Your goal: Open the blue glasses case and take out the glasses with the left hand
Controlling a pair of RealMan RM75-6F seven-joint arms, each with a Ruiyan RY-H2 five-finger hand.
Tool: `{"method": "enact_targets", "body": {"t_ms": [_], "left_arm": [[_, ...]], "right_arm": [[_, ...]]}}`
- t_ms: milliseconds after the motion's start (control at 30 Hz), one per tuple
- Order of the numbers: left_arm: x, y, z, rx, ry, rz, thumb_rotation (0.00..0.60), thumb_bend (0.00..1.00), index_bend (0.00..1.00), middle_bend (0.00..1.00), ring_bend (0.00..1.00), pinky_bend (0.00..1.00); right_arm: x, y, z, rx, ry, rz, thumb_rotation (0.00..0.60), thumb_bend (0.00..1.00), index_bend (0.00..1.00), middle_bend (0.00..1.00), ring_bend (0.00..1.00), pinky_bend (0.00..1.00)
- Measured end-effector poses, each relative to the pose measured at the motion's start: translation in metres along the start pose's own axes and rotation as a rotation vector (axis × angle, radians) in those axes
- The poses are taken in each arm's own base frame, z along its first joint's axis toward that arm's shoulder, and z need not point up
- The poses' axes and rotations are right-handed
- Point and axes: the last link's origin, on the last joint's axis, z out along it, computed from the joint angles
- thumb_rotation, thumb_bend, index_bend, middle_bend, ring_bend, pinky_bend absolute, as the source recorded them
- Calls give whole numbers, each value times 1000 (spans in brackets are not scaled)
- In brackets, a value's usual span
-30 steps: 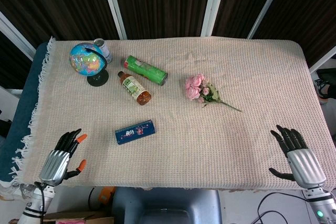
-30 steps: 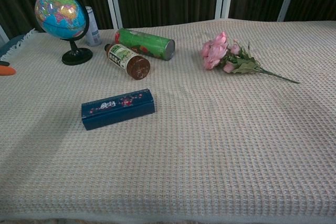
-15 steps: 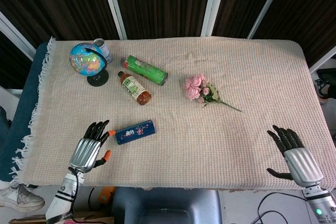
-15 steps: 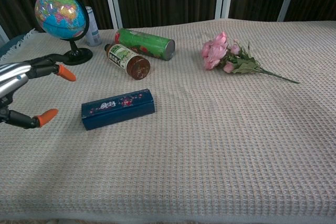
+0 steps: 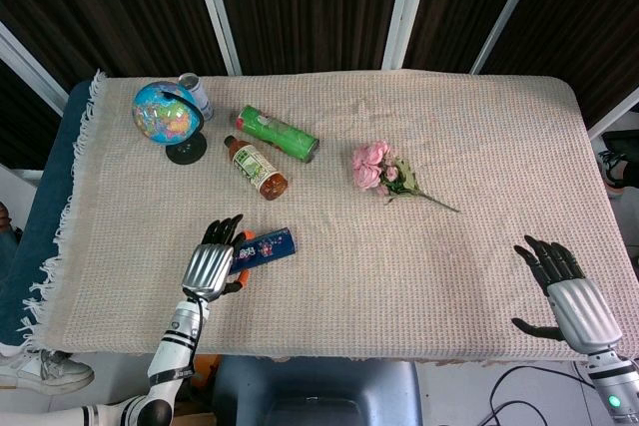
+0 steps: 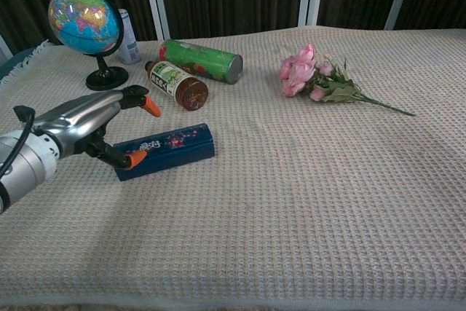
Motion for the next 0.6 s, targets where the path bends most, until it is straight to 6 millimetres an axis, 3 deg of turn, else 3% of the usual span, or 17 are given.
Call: {"method": "enact_targets", "body": {"t_ms": [233, 600], "left_arm": [[-6, 3, 10, 29, -9, 21, 600, 330, 309, 0, 0, 0], [-10, -3, 21, 76, -23, 39, 600, 334, 336, 0, 0, 0]], "right_arm": [[1, 2, -1, 2, 4, 4, 600, 16, 0, 0, 0, 0], [2, 2, -2, 1, 7, 9, 600, 18, 0, 0, 0, 0]]}}
